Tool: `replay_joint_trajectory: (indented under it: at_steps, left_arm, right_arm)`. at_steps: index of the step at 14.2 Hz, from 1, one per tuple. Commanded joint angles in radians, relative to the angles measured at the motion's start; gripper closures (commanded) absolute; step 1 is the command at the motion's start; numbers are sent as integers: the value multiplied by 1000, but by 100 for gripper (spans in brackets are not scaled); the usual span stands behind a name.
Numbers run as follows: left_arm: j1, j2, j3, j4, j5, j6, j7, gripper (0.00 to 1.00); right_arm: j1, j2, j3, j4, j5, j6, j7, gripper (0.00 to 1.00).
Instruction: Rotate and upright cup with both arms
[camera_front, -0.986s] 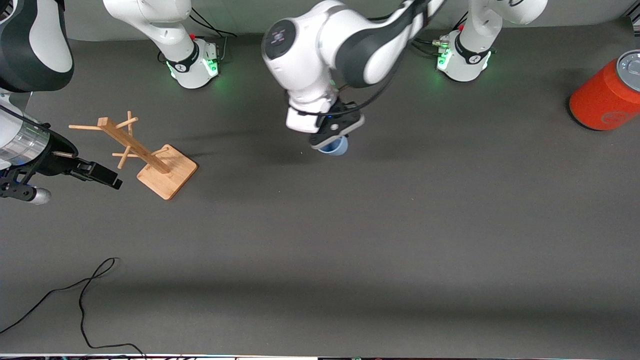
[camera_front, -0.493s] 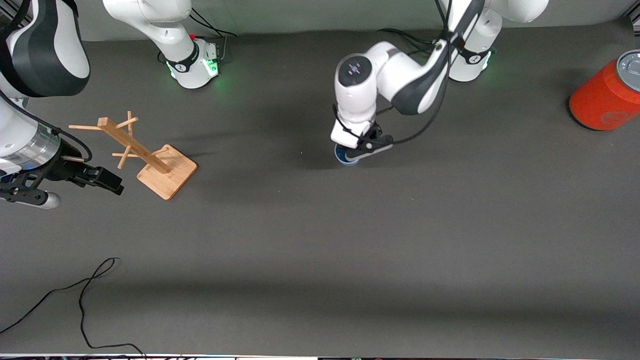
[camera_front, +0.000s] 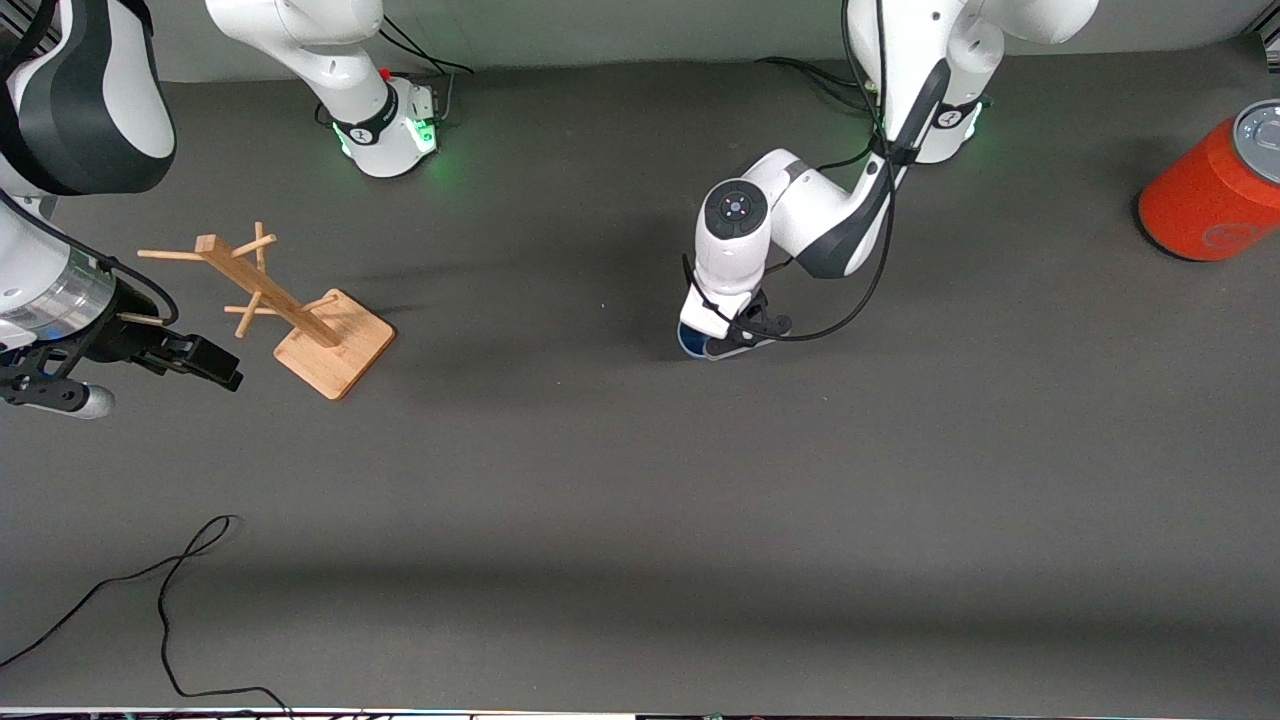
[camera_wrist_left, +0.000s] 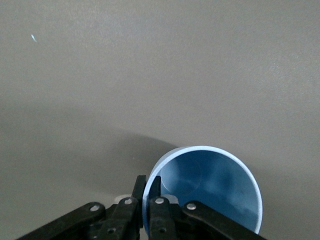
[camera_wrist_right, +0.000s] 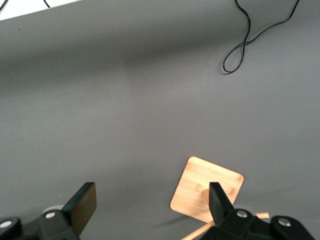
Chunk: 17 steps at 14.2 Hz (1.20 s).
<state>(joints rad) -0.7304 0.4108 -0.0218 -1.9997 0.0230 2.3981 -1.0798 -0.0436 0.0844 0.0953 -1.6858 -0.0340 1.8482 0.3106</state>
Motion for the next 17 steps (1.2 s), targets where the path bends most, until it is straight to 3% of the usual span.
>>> replay_joint_trajectory:
  at_steps: [1, 2, 3, 8, 13, 17]
  left_arm:
    - [9, 13, -6, 18, -12, 3, 30, 100]
    - [9, 13, -6, 19, -14, 1, 46, 37]
    - [8, 13, -6, 19, -12, -7, 52, 0]
    - [5, -12, -7, 45, -11, -66, 54, 0]
    - [26, -166, 3, 182, -92, -428, 193, 0]
    - [196, -374, 8, 199, -92, -699, 471, 0]
  right_arm:
    - [8, 8, -2, 18, -15, 6, 22, 0]
    - [8, 8, -2, 18, -15, 6, 22, 0]
    - [8, 8, -2, 18, -15, 9, 22, 0]
    - [11, 6, 6, 18, -14, 25, 22, 0]
    - [22, 9, 9, 20, -14, 32, 21, 0]
    - [34, 11, 9, 18, -11, 40, 22, 0]
